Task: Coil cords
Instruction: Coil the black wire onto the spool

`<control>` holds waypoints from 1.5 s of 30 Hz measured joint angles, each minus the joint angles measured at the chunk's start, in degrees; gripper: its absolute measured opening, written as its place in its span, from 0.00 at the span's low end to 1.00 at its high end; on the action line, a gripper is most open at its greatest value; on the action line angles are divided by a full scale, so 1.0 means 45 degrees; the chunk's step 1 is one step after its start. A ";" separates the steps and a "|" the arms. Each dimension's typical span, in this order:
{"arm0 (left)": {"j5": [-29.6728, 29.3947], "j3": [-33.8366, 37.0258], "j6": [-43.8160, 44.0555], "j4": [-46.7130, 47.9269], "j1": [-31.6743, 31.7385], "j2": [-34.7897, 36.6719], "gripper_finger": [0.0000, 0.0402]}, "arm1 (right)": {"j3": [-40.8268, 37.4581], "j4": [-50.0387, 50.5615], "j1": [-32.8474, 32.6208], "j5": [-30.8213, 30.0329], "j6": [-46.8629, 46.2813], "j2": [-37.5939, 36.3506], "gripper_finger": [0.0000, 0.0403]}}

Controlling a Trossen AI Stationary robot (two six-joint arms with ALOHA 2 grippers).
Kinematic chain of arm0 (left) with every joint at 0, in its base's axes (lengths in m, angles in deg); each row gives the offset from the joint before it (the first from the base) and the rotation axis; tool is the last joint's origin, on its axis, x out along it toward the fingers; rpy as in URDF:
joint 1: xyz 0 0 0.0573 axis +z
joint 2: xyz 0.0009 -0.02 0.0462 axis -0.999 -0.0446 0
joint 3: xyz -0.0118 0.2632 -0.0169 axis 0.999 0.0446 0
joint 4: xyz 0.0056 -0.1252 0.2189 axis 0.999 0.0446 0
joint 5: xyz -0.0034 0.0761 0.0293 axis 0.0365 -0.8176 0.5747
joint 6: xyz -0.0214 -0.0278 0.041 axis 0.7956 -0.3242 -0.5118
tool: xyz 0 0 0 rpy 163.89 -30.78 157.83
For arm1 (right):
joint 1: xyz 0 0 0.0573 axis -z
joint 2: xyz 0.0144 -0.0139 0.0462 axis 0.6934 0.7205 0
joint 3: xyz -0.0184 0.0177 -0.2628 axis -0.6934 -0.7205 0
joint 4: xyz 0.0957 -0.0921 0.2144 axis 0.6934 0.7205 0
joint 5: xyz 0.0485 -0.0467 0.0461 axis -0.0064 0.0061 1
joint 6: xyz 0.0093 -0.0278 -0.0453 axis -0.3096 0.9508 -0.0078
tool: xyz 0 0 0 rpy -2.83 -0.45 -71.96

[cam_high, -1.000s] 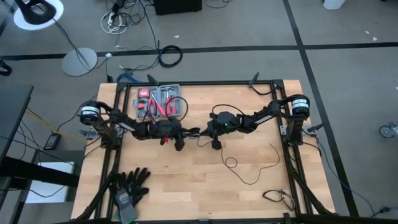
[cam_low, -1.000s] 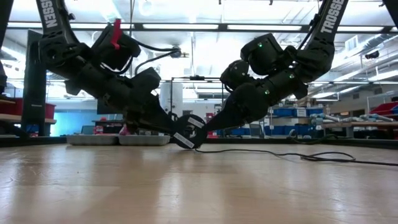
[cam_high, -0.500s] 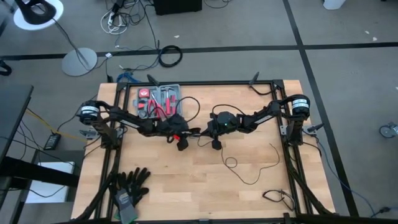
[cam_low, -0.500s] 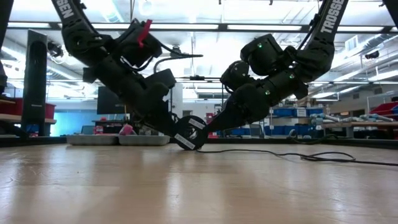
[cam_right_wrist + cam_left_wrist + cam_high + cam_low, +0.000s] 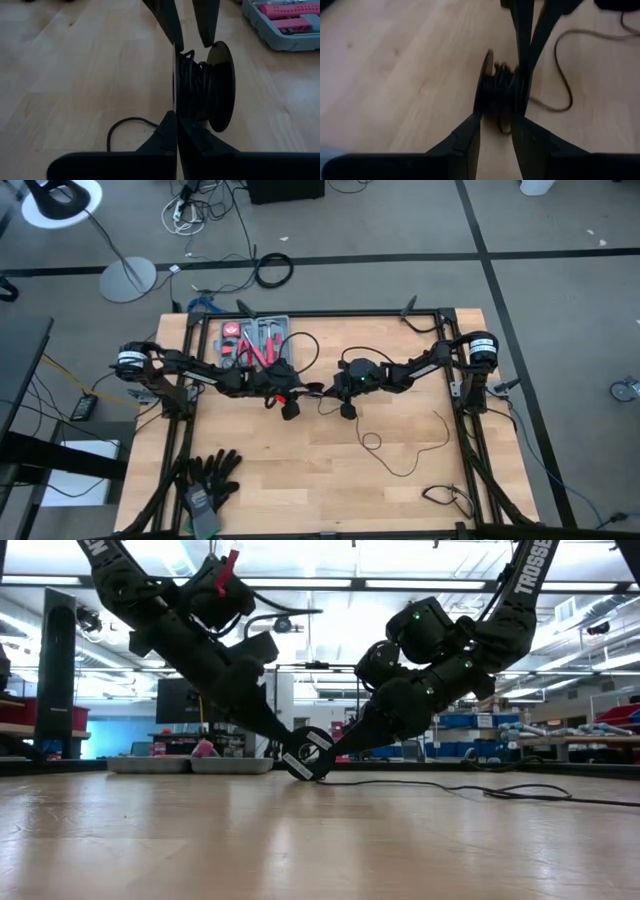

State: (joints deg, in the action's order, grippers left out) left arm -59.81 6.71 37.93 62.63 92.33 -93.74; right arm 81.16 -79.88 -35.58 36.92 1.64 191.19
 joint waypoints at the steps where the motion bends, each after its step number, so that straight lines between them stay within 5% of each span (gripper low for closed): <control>1: 0.0030 0.0007 -0.0004 -0.0039 0.0000 -0.0014 0.28 | 0.0000 0.0009 -0.0001 0.0014 0.0000 0.0000 0.00; 45: 0.2829 -0.0460 -0.0873 -0.0838 0.1258 -0.0901 0.21 | -0.0005 -0.0038 -0.0191 0.0102 0.0403 0.0005 0.00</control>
State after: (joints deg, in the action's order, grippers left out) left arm -47.08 4.64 34.00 58.86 97.99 -97.79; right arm 81.14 -80.05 -36.44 37.38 3.46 191.22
